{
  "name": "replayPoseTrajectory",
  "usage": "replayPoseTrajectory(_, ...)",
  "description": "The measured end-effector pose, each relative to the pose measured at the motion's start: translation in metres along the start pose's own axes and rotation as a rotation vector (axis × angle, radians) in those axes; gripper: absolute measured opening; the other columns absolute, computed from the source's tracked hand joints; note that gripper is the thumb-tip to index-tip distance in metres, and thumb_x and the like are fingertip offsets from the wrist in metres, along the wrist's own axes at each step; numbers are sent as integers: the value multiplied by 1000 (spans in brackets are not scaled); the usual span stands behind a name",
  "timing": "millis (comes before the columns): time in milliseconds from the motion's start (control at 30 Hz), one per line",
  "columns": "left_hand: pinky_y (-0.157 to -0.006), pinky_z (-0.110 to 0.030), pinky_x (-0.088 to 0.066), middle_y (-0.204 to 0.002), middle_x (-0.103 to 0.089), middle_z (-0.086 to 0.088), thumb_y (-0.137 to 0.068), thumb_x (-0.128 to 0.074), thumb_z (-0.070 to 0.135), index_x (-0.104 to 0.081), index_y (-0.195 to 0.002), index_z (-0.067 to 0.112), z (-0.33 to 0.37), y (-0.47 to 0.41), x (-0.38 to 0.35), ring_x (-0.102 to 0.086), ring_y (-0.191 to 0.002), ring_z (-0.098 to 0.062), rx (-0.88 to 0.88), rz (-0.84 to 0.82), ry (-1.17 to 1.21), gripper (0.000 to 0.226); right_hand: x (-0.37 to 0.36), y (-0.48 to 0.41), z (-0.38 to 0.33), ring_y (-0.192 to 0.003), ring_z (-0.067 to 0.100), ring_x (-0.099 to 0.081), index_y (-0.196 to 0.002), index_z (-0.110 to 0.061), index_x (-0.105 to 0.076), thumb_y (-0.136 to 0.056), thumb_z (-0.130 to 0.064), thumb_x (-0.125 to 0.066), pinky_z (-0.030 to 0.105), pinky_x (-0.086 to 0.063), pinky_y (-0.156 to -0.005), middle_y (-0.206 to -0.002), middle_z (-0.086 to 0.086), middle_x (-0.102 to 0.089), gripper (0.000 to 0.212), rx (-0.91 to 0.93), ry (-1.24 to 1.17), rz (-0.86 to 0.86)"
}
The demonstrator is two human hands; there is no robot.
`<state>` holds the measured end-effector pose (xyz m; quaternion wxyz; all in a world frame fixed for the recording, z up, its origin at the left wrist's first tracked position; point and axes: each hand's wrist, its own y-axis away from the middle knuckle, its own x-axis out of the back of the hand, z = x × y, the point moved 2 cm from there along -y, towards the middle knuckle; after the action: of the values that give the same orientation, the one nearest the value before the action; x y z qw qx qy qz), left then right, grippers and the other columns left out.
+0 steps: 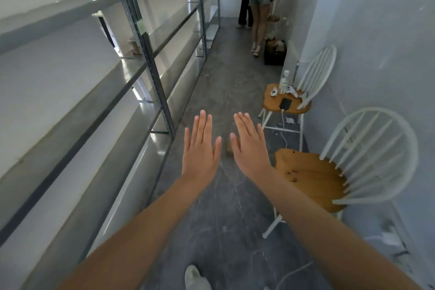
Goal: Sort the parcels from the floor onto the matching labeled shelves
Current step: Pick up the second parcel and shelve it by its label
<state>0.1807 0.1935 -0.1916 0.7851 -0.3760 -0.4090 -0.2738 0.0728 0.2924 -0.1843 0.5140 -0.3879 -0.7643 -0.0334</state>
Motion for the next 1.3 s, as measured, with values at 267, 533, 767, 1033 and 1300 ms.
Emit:
replayPoseTrajectory(267,-128,-41,5,-171,7,1,-109,-23,40,-4,-162,16,-19,-81,-45,10,-157,-12,-56,-36,39,62,-24,-70,33,-156,10,-3,-160,-17,-19,-108,-31,-29,38,3,-125,-168,-3,-18,54,-101,62,-17)
replayPoseTrajectory(533,-128,-42,4,-171,3,-1,-108,-24,40,-8,-162,14,-62,-184,-74,7,-157,-13,-104,-72,106,62,-61,-166,41,-156,10,-3,-159,-17,-21,-108,-30,-32,37,5,-124,-168,-2,-19,54,-143,94,-18)
replayPoseTrajectory(767,-126,-40,8,-171,2,-1,-107,-23,41,-9,-162,13,-98,-252,-101,8,-156,-12,-157,-100,121,63,-89,-232,50,-156,9,0,-160,-18,-20,-108,-29,-31,38,5,-126,-168,-3,-17,54,-187,89,-19)
replayPoseTrajectory(1033,-125,-39,9,-171,0,-2,-105,-18,44,-9,-162,13,-119,-297,-138,7,-156,-13,-162,-134,120,65,-113,-283,80,-156,12,-2,-160,-16,-20,-108,-29,-30,38,4,-125,-168,-1,-18,54,-248,113,-21)
replayPoseTrajectory(1300,-126,-40,8,-170,4,0,-107,-22,41,-7,-162,14,-121,-351,-171,9,-156,-11,-120,-158,124,63,-138,-332,118,-156,11,-1,-160,-16,-19,-108,-28,-31,39,4,-125,-168,-1,-17,54,-260,95,-86)
